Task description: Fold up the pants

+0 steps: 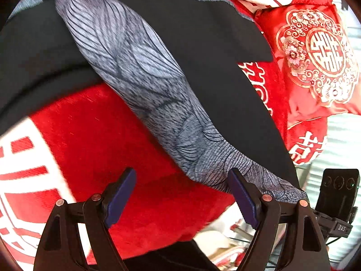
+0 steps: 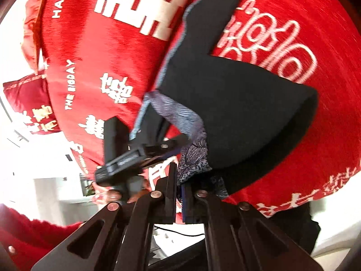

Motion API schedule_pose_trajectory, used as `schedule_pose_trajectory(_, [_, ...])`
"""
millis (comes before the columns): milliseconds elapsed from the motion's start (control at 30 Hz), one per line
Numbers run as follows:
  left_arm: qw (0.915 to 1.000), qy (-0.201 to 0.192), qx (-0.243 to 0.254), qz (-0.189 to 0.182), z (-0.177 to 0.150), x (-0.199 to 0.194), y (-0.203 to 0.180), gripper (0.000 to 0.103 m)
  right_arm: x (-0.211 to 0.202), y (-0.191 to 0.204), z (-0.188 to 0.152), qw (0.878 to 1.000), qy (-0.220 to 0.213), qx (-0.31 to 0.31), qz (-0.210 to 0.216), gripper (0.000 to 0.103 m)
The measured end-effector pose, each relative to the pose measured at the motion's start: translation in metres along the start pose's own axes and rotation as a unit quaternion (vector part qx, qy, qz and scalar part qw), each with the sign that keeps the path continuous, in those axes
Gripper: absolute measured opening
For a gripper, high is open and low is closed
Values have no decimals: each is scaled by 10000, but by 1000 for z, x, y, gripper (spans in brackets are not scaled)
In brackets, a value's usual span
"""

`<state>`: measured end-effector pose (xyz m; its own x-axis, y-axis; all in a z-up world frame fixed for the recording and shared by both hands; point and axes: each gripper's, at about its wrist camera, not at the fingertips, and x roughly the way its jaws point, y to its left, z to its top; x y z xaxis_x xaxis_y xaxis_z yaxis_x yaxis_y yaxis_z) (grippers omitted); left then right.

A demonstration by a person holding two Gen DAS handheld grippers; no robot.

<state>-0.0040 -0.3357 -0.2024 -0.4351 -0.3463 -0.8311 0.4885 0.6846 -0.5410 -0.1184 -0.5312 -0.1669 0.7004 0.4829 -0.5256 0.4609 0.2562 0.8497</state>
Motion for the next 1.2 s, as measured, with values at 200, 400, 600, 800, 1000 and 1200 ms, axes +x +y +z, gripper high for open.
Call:
schedule_pose_trajectory(200, [9993,16,-225,-289,10,1,-10,65,0,10,6,9993,306,-192,124,3])
schedule_pose_trajectory(400, [9987,-365,358,-3,31,-17,-48,17,-21,14,34,9991,245,-273,-212,3])
schedule_pose_trajectory(600, [9927,-1025,641,54,79,-53,-88,17,-51,49,111,9916,-103,-1014,-792,3])
schedule_pose_trajectory(800, [9842,-1566,763,301,156,-55,-111,17,-42,79,217,9659,-373,-1908,-1712,3])
schedule_pose_trajectory(1000, [9754,-1812,750,1005,214,-39,-105,17,9,44,309,9412,-77,-2029,-2698,4])
schedule_pose_trajectory(1200, [9657,-1775,586,1802,226,-34,-80,20,46,13,342,9229,159,-2107,-3219,5])
